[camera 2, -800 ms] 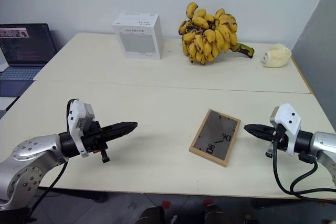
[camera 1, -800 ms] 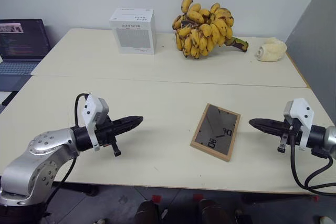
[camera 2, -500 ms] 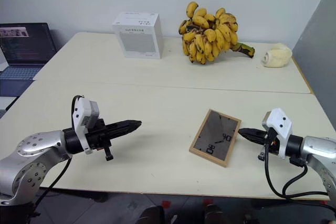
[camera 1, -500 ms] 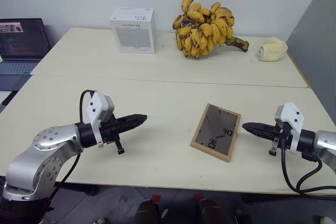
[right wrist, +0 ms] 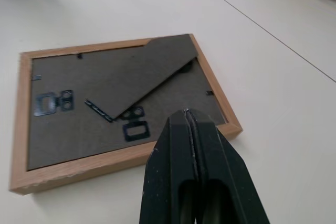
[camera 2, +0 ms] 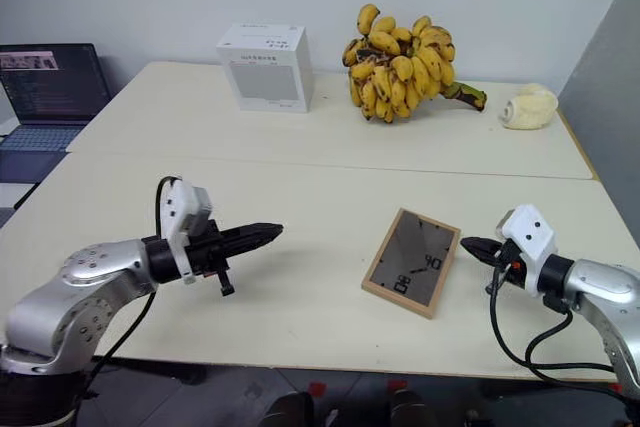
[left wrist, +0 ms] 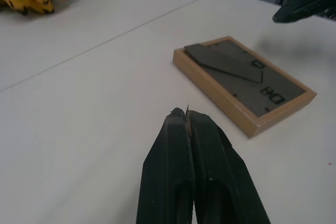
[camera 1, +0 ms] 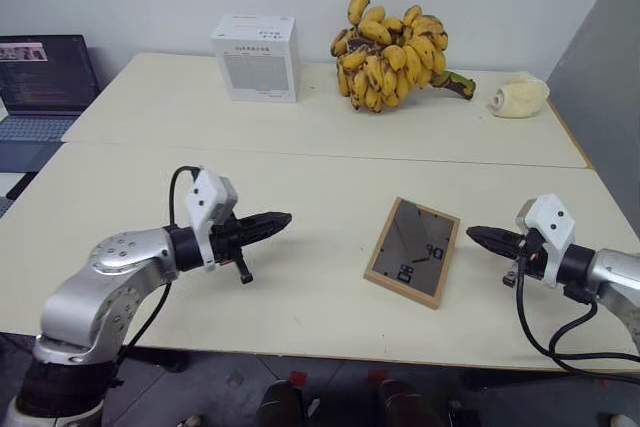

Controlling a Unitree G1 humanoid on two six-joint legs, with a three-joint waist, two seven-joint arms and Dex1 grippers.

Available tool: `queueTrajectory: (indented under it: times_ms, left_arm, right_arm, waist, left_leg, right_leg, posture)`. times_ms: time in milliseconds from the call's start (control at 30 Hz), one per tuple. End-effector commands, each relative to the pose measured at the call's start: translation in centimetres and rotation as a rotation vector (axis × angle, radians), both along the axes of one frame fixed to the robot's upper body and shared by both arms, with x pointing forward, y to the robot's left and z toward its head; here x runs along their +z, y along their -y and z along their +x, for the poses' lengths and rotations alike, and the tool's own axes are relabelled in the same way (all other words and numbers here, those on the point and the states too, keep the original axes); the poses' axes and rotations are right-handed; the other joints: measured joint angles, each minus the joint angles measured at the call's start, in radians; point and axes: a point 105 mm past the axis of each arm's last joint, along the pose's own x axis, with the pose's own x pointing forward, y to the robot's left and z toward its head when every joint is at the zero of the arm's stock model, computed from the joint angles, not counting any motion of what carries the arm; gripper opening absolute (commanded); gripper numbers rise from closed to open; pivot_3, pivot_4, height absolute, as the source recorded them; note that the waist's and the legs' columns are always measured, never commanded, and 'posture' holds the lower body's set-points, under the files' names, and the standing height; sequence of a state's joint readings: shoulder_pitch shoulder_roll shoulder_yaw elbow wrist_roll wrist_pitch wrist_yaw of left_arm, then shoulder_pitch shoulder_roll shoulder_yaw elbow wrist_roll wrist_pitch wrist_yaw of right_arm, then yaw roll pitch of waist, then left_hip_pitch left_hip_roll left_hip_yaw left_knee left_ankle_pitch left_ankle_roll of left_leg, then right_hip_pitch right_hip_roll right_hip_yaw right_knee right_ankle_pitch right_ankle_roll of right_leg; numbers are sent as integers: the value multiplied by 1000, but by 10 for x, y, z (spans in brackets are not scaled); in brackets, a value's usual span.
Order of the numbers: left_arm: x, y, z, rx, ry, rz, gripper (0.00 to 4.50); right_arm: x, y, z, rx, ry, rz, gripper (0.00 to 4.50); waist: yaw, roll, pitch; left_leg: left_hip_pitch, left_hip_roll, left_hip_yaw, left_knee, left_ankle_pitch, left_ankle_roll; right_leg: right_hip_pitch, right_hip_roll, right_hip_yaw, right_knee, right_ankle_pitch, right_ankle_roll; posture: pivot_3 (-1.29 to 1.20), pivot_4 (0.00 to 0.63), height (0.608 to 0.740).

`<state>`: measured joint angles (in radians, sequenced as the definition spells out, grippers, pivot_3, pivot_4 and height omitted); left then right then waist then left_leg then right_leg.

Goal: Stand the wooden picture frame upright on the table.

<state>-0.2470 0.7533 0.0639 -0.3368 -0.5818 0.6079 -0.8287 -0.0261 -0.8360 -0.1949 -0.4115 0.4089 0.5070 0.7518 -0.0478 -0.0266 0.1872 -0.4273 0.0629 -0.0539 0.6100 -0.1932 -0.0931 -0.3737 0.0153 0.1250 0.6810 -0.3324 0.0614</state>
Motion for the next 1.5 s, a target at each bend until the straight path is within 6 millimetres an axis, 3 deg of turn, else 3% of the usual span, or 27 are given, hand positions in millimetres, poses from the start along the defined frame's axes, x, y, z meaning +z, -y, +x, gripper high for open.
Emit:
queueTrajectory:
  times_ms: [33,133,333,633,800,1167,1500]
  left_arm:
    - [-10,9,15,7,21,53,76]
    - [-28,20,24,-10,-8,85,76]
    - [-54,63,33,-149,-70,124,76]
    - [-62,107,27,-358,-143,141,76]
    - [-63,110,23,-400,-160,152,76]
    - [-65,111,10,-424,-180,156,76]
    - [-62,97,14,-324,-193,133,76]
  right_arm:
    - [5,-1,3,-33,65,-21,2]
    - [3,-2,6,-68,80,-22,2]
    - [-3,1,17,-163,127,-55,2]
    - [-22,20,30,-281,135,-148,2]
    - [-30,19,36,-279,132,-174,2]
    - [-26,-27,66,-181,180,-93,2]
    - [-29,-23,71,-175,184,-119,2]
  waist:
    - [0,0,0]
    - [3,0,0]
    - [11,0,0]
    - [15,1,-1]
    - [13,2,-1]
    - [12,2,-1]
    - [14,2,-1]
  left_leg:
    - [0,0,0,0,0,0]
    - [0,0,0,0,0,0]
    - [0,0,0,1,0,0]
    - [0,-1,-1,2,0,0]
    - [0,-1,-1,2,0,0]
    - [2,-1,-1,6,1,1]
    - [2,-1,-1,7,1,1]
  right_leg:
    - [0,0,0,0,1,-1]
    - [0,0,0,1,2,-4]
    - [0,0,0,1,3,-4]
    - [1,1,-1,2,3,-3]
    - [1,1,0,3,3,-3]
    - [0,1,0,12,3,-3]
    - [0,1,0,14,3,-3]
  posture:
    - [0,150,740]
    - [0,150,740]
    - [0,150,740]
    - [0,150,740]
    - [0,150,740]
    - [0,150,740]
    - [0,150,740]
